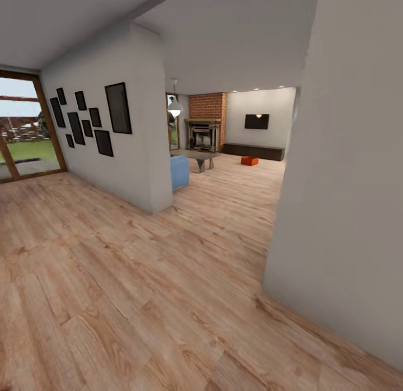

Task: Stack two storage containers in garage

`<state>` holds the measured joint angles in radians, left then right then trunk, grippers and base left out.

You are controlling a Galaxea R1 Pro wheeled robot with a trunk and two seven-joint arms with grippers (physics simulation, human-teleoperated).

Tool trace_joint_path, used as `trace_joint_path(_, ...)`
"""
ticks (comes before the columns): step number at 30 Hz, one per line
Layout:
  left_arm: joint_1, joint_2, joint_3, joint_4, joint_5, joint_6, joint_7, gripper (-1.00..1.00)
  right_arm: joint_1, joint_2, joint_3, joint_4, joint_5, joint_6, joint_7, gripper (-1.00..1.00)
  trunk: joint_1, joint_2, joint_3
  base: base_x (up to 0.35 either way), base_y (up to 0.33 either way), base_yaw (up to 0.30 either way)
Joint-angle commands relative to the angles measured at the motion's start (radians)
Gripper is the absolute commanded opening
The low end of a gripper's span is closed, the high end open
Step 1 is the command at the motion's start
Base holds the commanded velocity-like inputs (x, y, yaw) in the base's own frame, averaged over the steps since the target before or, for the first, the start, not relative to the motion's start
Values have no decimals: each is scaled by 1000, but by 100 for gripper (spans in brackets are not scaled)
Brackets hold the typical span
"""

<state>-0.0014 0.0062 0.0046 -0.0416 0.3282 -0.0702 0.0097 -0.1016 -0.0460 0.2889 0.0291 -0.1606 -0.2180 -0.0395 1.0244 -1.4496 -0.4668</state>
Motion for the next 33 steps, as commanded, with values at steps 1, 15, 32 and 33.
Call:
trace_joint_path(1,0,0,0,0,3,-2,1,100,-1,0,9,3,-10,-6,0,100,1,0,-1,325,0,270)
trace_joint_path(15,0,0,0,0,3,-2,1,100,-1,0,9,3,-8,-10,0,100,1,0,-1,325,0,190)
trace_joint_path(32,0,0,0,0,3,-2,1,100,-1,-2,10,3,-6,-13,1,100,1,0,-1,325,0,3)
trace_joint_path(33,0,0,0,0,3,-2,1,100,-1,-2,10,3,-6,-13,1,100,1,0,-1,325,0,0)
